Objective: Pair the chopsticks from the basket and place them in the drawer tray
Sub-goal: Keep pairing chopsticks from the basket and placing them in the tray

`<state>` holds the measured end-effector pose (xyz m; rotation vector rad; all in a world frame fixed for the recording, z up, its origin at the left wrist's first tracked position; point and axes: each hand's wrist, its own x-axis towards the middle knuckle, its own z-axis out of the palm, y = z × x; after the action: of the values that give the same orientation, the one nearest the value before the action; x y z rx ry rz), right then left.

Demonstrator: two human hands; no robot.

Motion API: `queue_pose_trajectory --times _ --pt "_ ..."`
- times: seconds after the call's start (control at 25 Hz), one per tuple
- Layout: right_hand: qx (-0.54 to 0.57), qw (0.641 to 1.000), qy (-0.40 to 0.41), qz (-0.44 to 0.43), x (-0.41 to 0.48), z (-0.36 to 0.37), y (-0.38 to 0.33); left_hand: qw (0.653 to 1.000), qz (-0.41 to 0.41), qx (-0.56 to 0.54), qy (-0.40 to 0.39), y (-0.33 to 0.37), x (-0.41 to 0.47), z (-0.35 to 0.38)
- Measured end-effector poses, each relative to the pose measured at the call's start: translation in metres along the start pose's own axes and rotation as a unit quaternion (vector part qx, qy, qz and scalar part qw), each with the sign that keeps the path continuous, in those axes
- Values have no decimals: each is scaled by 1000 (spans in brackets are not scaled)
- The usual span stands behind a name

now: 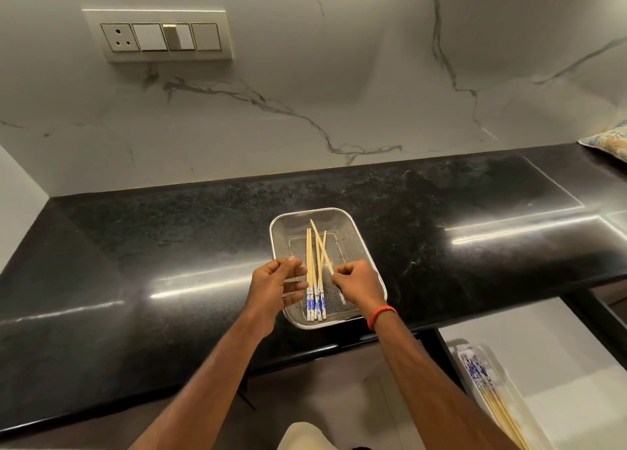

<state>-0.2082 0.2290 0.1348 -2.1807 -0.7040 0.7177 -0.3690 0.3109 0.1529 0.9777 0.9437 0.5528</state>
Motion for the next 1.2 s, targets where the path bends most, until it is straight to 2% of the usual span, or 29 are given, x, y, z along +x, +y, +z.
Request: queue_pose_trajectory --times 0.08,0.16,0.24,0.36,0.52,0.64,0.76,0.84,0.96,1.04,1.12,1.2 --pt "100 995 -2 -24 -2 -7 -3 1000 -24 -9 -15 4 0 3" --pt "125 989 -7 -82 -4 -13 -8 997 -61 -9 -50 6 1 5" --pt "75 985 0 -154 -6 -17 -16 991 -91 3 -100 8 2 5" --pt "-5 971 29 -237 -7 -16 -25 982 -90 42 -161 8 2 9" --pt "-8 959 37 -282 -7 -10 -27 986 -58 50 -149 10 1 11" --pt "22 974 49 -220 2 2 -18 993 -45 37 -101 12 -1 6" --pt "-91 991 -14 -93 10 20 -3 999 -29 17 -36 11 -3 1" --pt "-144 987 -37 -67 10 31 7 1000 -17 12 -8 10 -3 -2" --pt "-107 991 -51 -58 13 36 11 1000 -1 -5 22 8 -6 -4" --pt "-68 995 -70 -23 17 32 11 999 -1 -15 41 7 -6 -5" --pt "-23 997 -73 9 18 24 10 999 -8 -18 46 5 -6 -6" --pt "31 997 -65 5 13 14 7 999 -26 -12 44 5 -5 -6"
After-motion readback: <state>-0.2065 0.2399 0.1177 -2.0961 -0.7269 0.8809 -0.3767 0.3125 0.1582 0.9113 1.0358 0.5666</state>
